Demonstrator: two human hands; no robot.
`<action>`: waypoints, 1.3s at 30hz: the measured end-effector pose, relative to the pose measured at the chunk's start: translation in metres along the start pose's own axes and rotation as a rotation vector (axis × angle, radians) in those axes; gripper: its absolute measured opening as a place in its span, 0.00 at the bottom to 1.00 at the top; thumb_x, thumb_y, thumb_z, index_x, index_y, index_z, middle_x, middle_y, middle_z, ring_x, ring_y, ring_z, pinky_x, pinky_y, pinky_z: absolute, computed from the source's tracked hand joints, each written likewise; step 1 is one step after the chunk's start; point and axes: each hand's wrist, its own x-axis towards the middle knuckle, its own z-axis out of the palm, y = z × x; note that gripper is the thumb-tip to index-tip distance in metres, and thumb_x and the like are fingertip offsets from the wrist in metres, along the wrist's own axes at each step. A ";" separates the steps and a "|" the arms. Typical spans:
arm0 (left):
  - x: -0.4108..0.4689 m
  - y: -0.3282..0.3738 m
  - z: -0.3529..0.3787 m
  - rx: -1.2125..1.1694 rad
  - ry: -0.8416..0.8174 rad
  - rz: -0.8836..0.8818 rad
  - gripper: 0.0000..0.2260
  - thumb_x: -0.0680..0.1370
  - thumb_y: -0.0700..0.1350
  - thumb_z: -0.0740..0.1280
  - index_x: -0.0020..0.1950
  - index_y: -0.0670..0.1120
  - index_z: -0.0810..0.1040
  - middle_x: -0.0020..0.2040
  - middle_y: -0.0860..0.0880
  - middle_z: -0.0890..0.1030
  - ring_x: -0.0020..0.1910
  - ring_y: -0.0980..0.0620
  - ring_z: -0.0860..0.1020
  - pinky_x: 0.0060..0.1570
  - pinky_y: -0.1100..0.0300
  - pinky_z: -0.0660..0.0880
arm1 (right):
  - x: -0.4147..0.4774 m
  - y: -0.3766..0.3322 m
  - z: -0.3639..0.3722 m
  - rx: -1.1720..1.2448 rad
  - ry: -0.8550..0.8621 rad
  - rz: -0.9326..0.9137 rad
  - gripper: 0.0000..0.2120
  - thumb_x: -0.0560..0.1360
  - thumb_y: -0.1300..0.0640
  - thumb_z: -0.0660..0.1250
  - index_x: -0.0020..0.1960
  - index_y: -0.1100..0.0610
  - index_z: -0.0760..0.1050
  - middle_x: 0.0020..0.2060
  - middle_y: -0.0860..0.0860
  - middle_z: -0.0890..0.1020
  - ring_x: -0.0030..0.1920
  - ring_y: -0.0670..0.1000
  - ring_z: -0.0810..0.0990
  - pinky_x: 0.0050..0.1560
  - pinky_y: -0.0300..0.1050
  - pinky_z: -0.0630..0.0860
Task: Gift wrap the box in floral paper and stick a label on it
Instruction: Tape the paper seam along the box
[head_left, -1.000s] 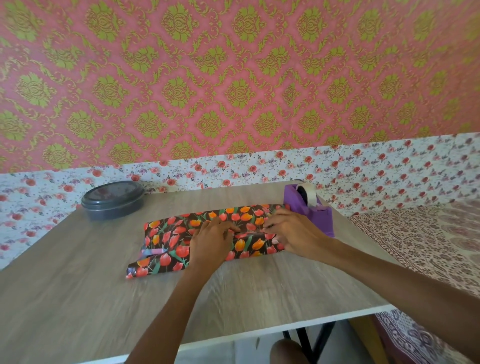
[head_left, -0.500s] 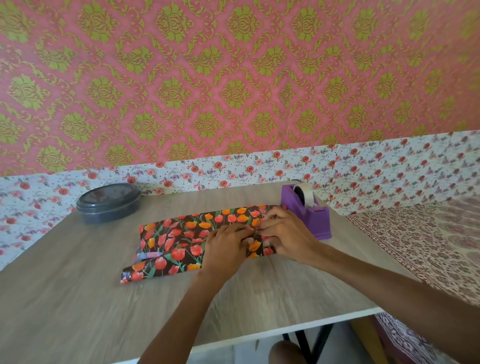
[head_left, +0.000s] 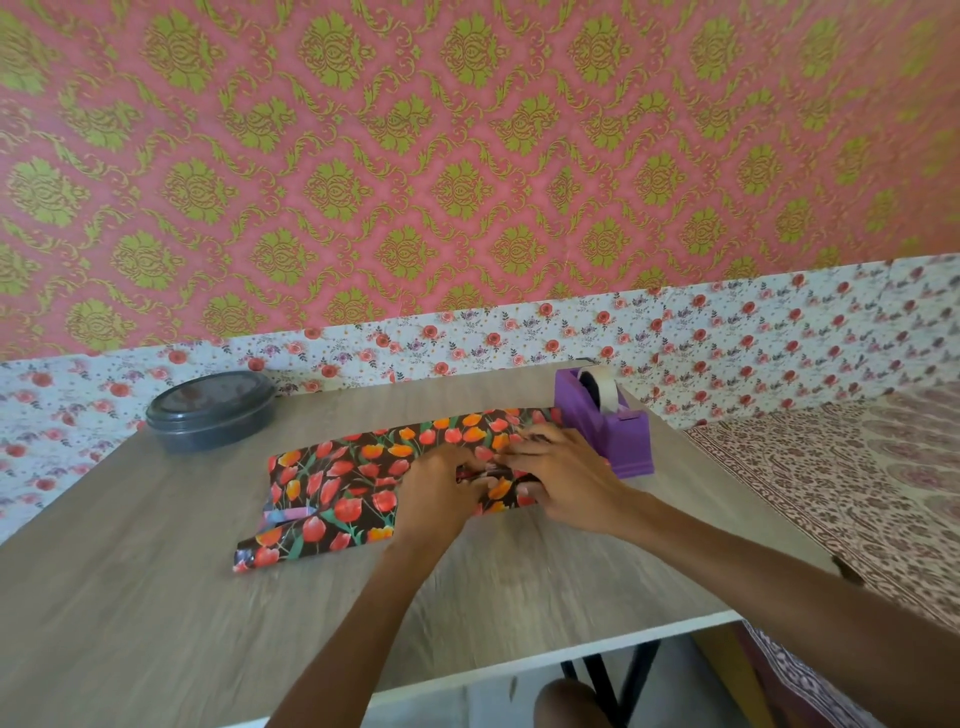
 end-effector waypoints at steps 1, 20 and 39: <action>0.000 0.001 0.000 0.011 -0.007 -0.008 0.06 0.72 0.48 0.76 0.45 0.49 0.84 0.40 0.56 0.81 0.35 0.59 0.77 0.36 0.63 0.75 | 0.001 -0.002 -0.001 -0.031 0.002 0.006 0.22 0.71 0.55 0.71 0.65 0.47 0.77 0.63 0.43 0.78 0.65 0.53 0.70 0.56 0.53 0.72; 0.018 0.045 0.022 -0.044 -0.029 0.127 0.03 0.73 0.42 0.72 0.44 0.49 0.80 0.45 0.54 0.81 0.47 0.55 0.78 0.49 0.60 0.76 | -0.037 0.059 -0.043 0.382 0.332 0.539 0.03 0.75 0.59 0.69 0.44 0.52 0.80 0.42 0.45 0.81 0.44 0.44 0.78 0.47 0.42 0.76; 0.076 0.126 0.111 0.005 -0.199 -0.048 0.08 0.71 0.43 0.75 0.42 0.43 0.77 0.39 0.48 0.75 0.36 0.52 0.73 0.34 0.64 0.67 | -0.006 0.114 -0.062 1.325 0.090 1.436 0.09 0.72 0.60 0.76 0.40 0.59 0.75 0.42 0.53 0.80 0.36 0.48 0.76 0.30 0.41 0.69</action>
